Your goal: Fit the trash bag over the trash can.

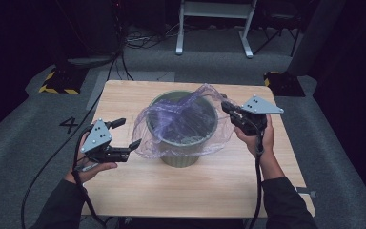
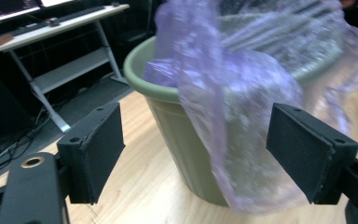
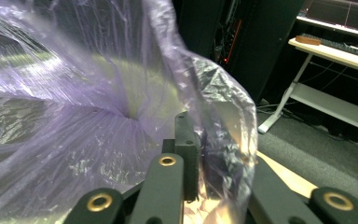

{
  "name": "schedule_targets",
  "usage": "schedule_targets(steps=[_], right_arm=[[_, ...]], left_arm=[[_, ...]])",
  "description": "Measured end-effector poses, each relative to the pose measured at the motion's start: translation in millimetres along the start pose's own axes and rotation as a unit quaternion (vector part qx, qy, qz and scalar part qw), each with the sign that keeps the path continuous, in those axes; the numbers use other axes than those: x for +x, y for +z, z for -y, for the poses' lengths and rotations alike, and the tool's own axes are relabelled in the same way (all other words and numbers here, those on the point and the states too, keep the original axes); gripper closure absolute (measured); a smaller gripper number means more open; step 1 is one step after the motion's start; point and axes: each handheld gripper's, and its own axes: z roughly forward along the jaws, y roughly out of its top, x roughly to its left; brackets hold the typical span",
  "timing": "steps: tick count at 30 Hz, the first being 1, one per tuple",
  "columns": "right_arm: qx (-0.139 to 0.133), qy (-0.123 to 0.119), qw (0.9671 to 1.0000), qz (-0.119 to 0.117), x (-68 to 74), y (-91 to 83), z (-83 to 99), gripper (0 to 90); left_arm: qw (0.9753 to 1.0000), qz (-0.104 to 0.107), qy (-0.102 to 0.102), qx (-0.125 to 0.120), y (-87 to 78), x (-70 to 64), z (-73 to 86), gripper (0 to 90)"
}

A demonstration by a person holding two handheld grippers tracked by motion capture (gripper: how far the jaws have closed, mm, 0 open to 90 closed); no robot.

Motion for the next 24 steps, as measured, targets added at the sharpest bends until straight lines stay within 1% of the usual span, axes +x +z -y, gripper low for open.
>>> schedule_targets(steps=[1,2,3,4,5,6,7,8,10,11,12,13,14,16,17,18,19,20,21,22,24], right_arm=[[-0.001,-0.002,1.0000,-0.002,0.3,0.0,-0.2,85.2],[0.000,-0.003,1.0000,-0.003,0.5,0.1,-0.4,84.9],[0.000,-0.004,1.0000,-0.003,0.7,0.4,-0.4,84.5],[0.000,-0.004,1.0000,-0.004,0.7,0.8,-0.2,84.0],[0.001,-0.005,1.0000,-0.005,0.7,1.2,-0.1,83.9],[0.002,-0.005,1.0000,-0.004,0.6,1.5,-0.1,84.0],[0.001,-0.005,1.0000,-0.004,0.3,1.8,-0.2,84.0],[0.002,-0.006,1.0000,-0.004,0.5,2.4,-0.3,83.8],[0.003,-0.006,1.0000,-0.004,0.6,3.2,-0.4,83.8],[0.004,-0.007,1.0000,-0.005,0.6,3.7,-0.3,83.9],[0.004,-0.008,0.9999,-0.005,0.6,4.3,-0.3,83.8],[0.005,-0.008,0.9999,-0.005,0.7,4.7,-0.2,83.9],[0.005,-0.007,0.9999,-0.007,0.5,5.2,0.0,85.0],[0.006,-0.008,0.9999,-0.009,0.8,6.5,0.1,85.9],[0.007,-0.008,0.9999,-0.010,1.0,6.9,0.1,85.9],[0.008,-0.010,0.9999,-0.011,0.9,7.6,0.0,85.9],[0.008,-0.011,0.9999,-0.010,1.0,8.4,-0.2,85.8],[0.010,-0.011,0.9998,-0.010,0.8,9.0,-0.3,85.6],[0.011,-0.012,0.9998,-0.009,0.3,9.7,-0.4,85.4],[0.010,-0.012,0.9998,-0.009,-0.2,10.4,-0.4,85.2],[0.005,-0.007,0.9999,-0.005,-1.4,10.7,-0.1,85.3]], left_arm=[[1.0000,0.000,-0.003,0.003,2.4,2.7,0.6,18.7],[0.9998,0.008,-0.016,0.009,5.1,7.6,0.5,18.3],[0.9991,0.021,-0.035,0.007,6.5,13.2,-0.2,17.6],[0.9984,0.025,-0.050,-0.003,6.5,17.5,-1.6,17.6],[0.9979,0.028,-0.058,-0.011,6.2,21.1,-4.3,17.7],[0.9976,0.033,-0.058,-0.018,5.7,23.1,-8.3,17.7],[0.9977,0.036,-0.051,-0.026,4.8,23.4,-16.2,17.5],[0.9980,0.035,-0.044,-0.028,4.9,23.0,-20.8,17.5],[0.9977,0.044,-0.040,-0.034,5.7,22.9,-31.4,17.5],[0.9977,0.045,-0.039,-0.035,7.2,23.2,-37.2,17.6],[0.9980,0.041,-0.036,-0.031,9.7,23.7,-42.8,17.7],[0.9980,0.040,-0.037,-0.030,12.7,24.4,-47.5,17.6],[0.9977,0.045,-0.040,-0.030,17.1,25.7,-52.3,18.7],[0.9985,0.037,-0.034,-0.021,24.3,27.4,-57.9,25.6],[0.9989,0.034,-0.028,-0.017,28.1,28.6,-60.2,29.1],[0.9989,0.037,-0.025,-0.016,31.6,30.4,-61.7,36.1],[0.9989,0.037,-0.024,-0.016,35.1,32.1,-62.6,39.5],[0.9991,0.036,-0.019,-0.010,38.6,33.7,-63.1,43.9],[0.9993,0.034,-0.017,-0.004,42.3,35.1,-63.2,50.3],[0.9993,0.033,-0.015,0.001,45.5,36.9,-62.7,52.8],[0.9995,0.027,-0.012,0.011,51.2,39.9,-60.4,62.7]])
